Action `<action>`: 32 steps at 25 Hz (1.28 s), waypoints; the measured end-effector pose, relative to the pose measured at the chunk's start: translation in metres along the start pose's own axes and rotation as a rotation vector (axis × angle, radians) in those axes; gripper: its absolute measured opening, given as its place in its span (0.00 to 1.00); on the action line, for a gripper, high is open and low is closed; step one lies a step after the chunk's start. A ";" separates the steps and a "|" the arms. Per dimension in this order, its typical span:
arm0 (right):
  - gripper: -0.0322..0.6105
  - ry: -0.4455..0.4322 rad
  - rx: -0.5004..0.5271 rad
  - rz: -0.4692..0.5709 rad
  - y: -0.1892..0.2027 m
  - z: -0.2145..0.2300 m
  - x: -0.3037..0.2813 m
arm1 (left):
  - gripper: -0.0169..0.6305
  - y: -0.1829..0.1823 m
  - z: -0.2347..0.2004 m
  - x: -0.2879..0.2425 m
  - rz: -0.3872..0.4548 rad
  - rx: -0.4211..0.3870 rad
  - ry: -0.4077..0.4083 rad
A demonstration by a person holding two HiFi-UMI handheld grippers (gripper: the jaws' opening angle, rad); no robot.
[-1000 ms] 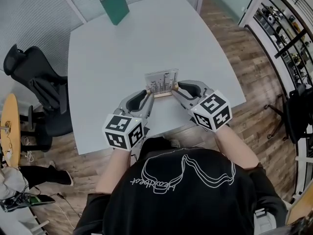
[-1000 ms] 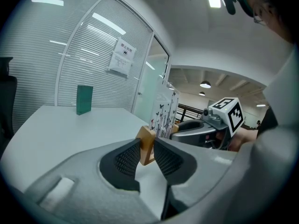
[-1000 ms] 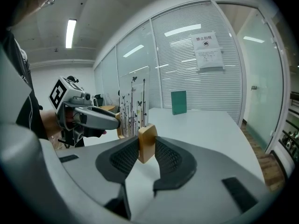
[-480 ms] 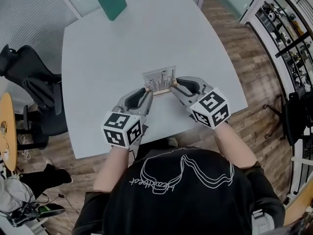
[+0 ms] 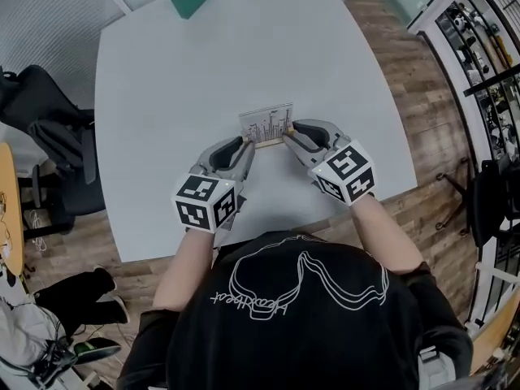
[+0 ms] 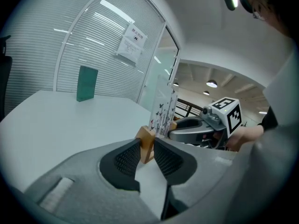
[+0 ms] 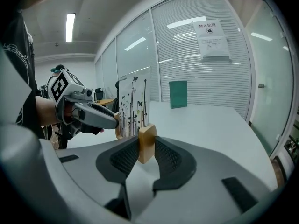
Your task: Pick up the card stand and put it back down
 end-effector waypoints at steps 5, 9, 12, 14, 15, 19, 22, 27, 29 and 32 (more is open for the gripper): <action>0.22 -0.012 -0.026 -0.010 0.011 0.014 -0.022 | 0.17 0.013 -0.015 -0.018 -0.009 0.001 -0.015; 0.22 -0.012 -0.027 -0.026 0.021 0.026 -0.037 | 0.17 0.024 -0.025 -0.032 -0.021 0.008 -0.017; 0.22 -0.011 -0.016 -0.033 0.030 0.032 -0.044 | 0.17 0.032 -0.027 -0.041 -0.036 0.001 -0.020; 0.22 -0.013 -0.014 -0.036 0.035 0.034 -0.048 | 0.17 0.037 -0.029 -0.045 -0.038 -0.005 -0.024; 0.22 -0.014 -0.010 -0.039 0.037 0.035 -0.049 | 0.17 0.039 -0.029 -0.046 -0.040 -0.007 -0.025; 0.22 -0.003 0.017 -0.058 0.043 0.038 -0.054 | 0.17 0.048 -0.029 -0.052 -0.065 -0.015 -0.025; 0.21 0.010 0.027 -0.069 0.049 0.039 -0.057 | 0.17 0.053 -0.029 -0.056 -0.079 -0.017 -0.028; 0.21 0.021 0.034 -0.080 0.054 0.038 -0.059 | 0.17 0.059 -0.029 -0.057 -0.087 -0.015 -0.026; 0.21 0.024 0.043 -0.088 0.056 0.036 -0.060 | 0.17 0.063 -0.029 -0.057 -0.096 -0.018 -0.028; 0.21 0.031 0.047 -0.095 0.059 0.034 -0.061 | 0.17 0.066 -0.028 -0.057 -0.105 -0.027 -0.037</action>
Point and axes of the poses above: the fingertips, and each gripper's own axes: x backward along the fingers, z to its right, y out of its underside, the point moved 9 cm from there along x, backward along the fingers, and after that the axes turned 10 degrees about -x, right-handed, at the moved point
